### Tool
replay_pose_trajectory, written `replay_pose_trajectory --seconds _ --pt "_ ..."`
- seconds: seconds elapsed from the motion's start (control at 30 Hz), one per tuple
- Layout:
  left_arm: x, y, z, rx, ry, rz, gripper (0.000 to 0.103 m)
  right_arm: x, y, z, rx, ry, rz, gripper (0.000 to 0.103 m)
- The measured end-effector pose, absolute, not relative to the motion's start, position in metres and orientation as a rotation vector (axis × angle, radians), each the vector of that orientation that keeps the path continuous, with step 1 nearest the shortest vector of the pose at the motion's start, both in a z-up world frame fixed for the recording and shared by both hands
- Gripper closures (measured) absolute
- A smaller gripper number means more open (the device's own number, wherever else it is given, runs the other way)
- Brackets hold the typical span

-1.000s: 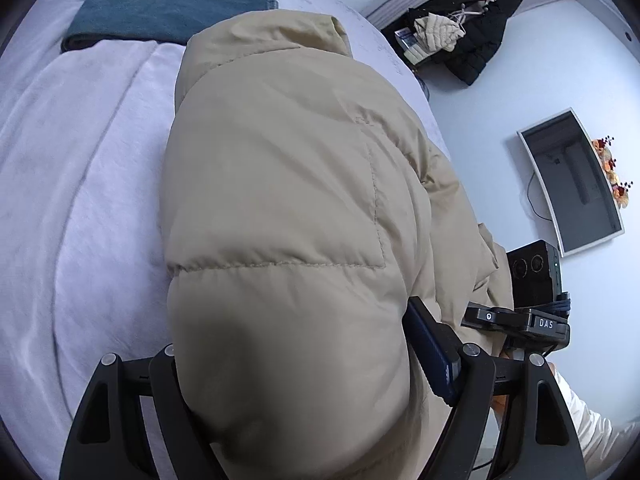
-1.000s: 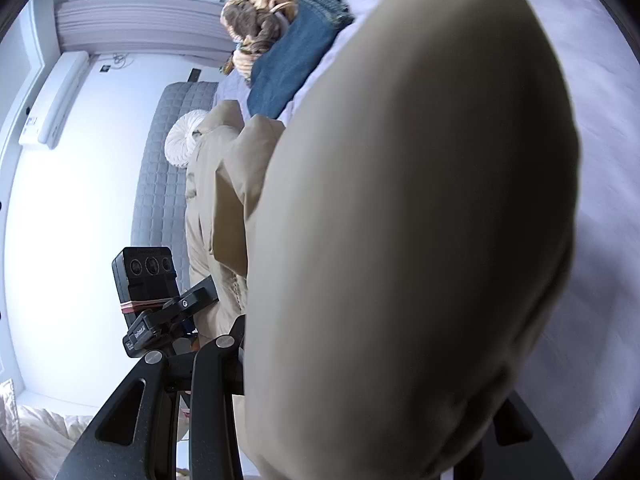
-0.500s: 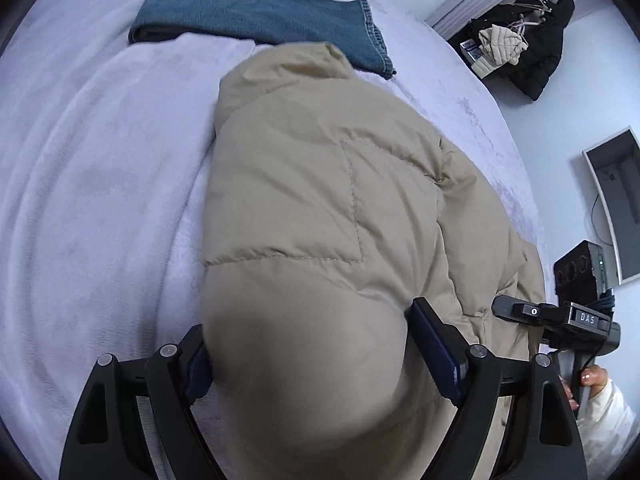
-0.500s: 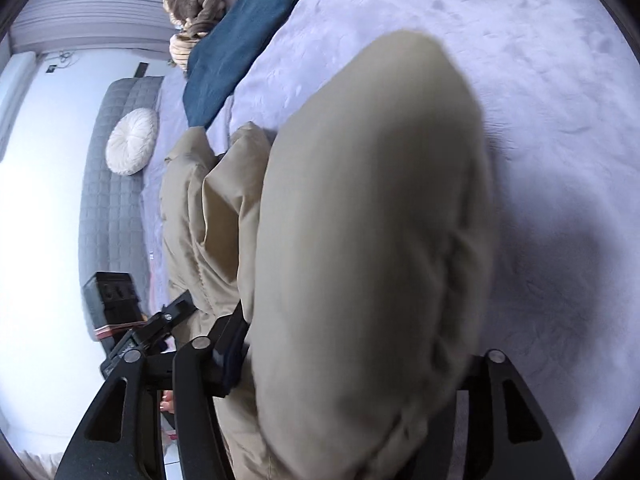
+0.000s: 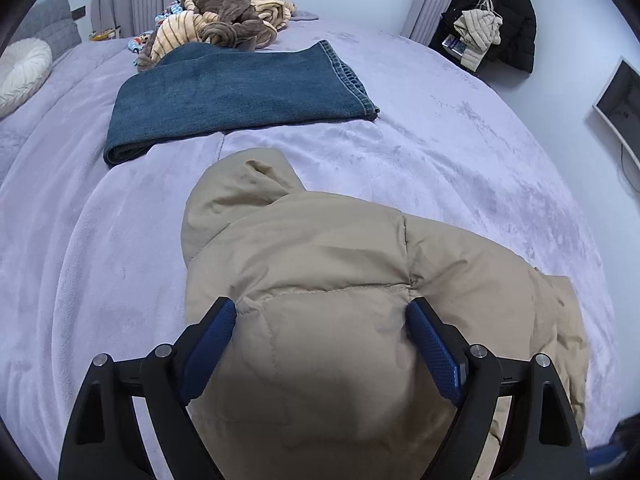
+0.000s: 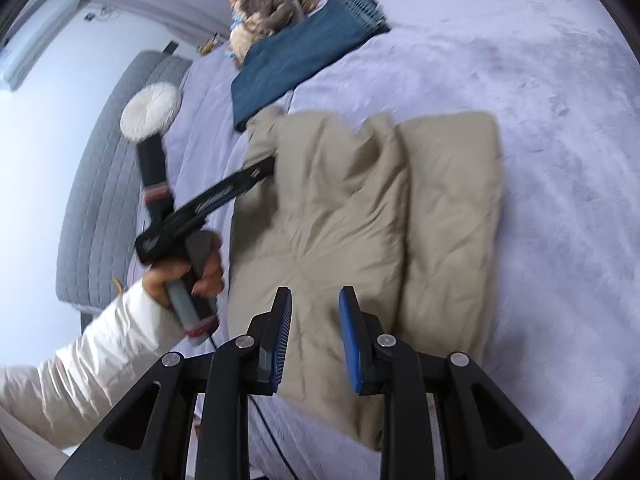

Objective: Fold large clothes
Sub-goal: 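Lower the folded bundle onto the bed and open both tools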

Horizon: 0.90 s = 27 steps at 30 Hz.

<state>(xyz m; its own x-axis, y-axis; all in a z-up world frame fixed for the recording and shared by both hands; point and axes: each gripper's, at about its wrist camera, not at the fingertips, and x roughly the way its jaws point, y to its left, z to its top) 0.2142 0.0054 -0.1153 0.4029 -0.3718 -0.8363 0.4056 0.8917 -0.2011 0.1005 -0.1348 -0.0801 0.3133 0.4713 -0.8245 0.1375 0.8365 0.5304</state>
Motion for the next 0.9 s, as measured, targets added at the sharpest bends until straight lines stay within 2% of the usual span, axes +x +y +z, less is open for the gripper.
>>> replay_pose_trajectory --seconds 0.1,0.13,0.23,0.27,0.4,0.5,0.73,0.9 --pt "0.203 -0.013 -0.115 0.048 1.053 -0.464 0.015 0.089 -0.119 -0.105 0.395 1.342 0.128 0.079" --pt "0.200 -0.018 -0.115 0.058 1.051 -0.459 0.015 0.086 -0.122 -0.114 0.362 1.356 0.090 0.086" --pt "0.195 -0.034 -0.115 0.089 1.038 -0.445 0.014 0.075 -0.143 -0.137 0.342 1.372 0.002 0.096" --pt "0.194 -0.037 -0.117 0.096 1.036 -0.443 0.012 0.073 -0.150 -0.143 0.347 1.366 -0.014 0.103" --pt "0.191 -0.039 -0.120 0.112 1.038 -0.440 0.012 0.068 -0.172 -0.167 0.494 1.354 -0.055 0.103" --pt "0.186 -0.027 -0.110 0.127 1.051 -0.460 0.012 0.070 -0.170 -0.168 0.482 1.354 -0.074 0.103" --pt "0.135 0.037 -0.091 0.091 1.098 -0.463 0.012 0.060 -0.185 -0.165 0.542 1.343 -0.088 0.103" --pt "0.091 0.064 -0.113 0.105 1.180 -0.431 0.009 0.038 -0.184 -0.157 0.528 1.345 -0.114 0.103"
